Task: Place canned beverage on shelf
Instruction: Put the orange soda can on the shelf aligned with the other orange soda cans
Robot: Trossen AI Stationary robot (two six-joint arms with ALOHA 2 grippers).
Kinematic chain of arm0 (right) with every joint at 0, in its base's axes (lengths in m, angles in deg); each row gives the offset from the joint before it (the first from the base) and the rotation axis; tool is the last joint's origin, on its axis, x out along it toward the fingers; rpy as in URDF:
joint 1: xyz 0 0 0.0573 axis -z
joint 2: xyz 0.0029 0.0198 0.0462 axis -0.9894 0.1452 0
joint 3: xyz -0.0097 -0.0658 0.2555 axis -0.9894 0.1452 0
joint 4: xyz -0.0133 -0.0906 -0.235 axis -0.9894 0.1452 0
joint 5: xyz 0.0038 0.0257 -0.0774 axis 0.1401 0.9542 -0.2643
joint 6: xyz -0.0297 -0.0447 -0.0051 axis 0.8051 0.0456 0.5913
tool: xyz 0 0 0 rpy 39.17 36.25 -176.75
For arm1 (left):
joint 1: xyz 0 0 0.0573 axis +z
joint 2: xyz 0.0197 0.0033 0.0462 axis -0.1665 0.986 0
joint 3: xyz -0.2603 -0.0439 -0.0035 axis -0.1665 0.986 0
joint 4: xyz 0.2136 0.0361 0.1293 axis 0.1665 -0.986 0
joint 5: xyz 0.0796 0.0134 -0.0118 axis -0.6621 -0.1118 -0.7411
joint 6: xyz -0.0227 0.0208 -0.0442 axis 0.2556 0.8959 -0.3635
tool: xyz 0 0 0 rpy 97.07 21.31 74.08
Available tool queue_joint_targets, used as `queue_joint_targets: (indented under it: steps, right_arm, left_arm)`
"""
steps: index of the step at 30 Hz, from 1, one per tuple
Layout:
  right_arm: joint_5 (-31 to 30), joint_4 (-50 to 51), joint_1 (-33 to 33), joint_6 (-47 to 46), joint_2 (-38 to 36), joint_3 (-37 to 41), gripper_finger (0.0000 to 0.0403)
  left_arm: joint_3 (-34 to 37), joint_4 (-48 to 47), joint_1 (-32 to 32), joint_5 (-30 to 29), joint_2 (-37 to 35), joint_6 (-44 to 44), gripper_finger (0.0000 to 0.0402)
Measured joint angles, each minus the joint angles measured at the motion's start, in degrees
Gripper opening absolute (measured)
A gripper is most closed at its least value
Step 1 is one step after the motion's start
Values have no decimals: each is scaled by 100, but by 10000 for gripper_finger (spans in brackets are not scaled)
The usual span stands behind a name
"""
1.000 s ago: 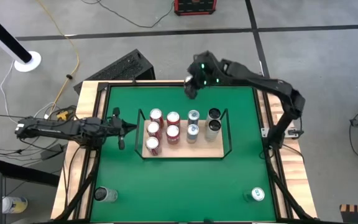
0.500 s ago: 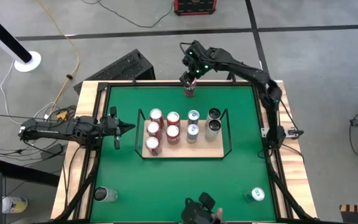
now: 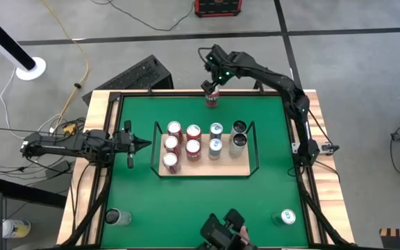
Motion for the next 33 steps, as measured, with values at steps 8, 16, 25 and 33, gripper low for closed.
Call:
queue_joint_targets:
  steps: [8, 16, 25, 33]
  right_arm:
    - [-9, 65, 25, -303, 96, 7, 382]
    - [-105, 143, 22, -381, 587, -17, 389]
    - [-178, 213, -73, -429, 805, 42, 389]
    - [-177, 522, -321, -275, 727, -31, 389]
  left_arm:
    - [2, 2, 0, 0, 0, 0, 0]
    - [2, -2, 1, 43, 0, -5, 0]
    - [4, -13, 0, 105, 0, -2, 0]
    - [4, -44, 0, 107, 2, 46, 0]
